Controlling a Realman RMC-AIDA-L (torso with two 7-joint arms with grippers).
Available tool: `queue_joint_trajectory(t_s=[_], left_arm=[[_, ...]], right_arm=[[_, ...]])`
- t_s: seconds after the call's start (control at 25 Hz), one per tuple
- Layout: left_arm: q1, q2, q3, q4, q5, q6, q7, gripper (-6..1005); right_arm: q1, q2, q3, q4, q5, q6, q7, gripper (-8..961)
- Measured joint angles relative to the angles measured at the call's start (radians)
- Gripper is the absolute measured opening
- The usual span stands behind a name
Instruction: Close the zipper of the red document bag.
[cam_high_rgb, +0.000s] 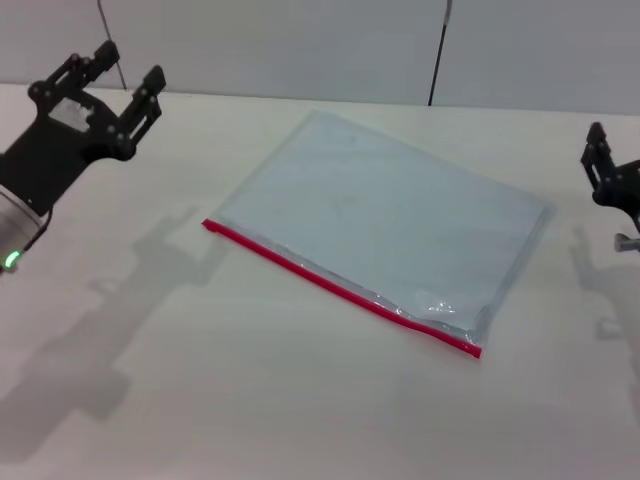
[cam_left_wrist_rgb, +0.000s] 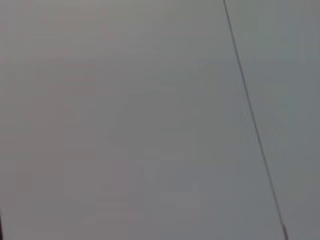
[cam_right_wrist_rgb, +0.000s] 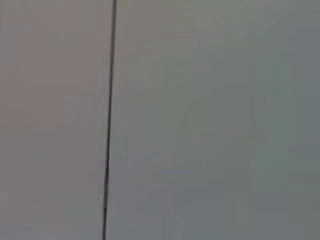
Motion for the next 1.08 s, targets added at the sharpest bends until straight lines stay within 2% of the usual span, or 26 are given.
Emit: queue_joint_trajectory(t_s=[0.04,0.08,0.28,0.68,1.08], left_arm=[[-0.016,0.0,0.0,-0.038,-0.017,-0.005,0.029,586],[-0.058,0.001,-0.004,-0.13,-0.06,-0.015,0.102,584],[-0.098,0.001,-0.009,-0.222,-0.136,-0.014,0.159,578],[-0.102,0.004,-0.012,-0.249,-0.264,-0.007,0.162,573],[-0.104,0.006,-0.012,-0.257,-0.281,-0.004,0.163,573]], right_arm=[[0.023,0.0,-0.035,0.038,0.051,0.034,0.001,624],[0.067,0.001,-0.101,0.098,0.149,0.079,0.001,623],[0.122,0.001,-0.186,0.152,0.307,0.123,0.001,618],[0.159,0.001,-0.204,0.18,0.4,0.139,0.002,619],[0.177,0.001,-0.214,0.176,0.406,0.141,0.002,619]])
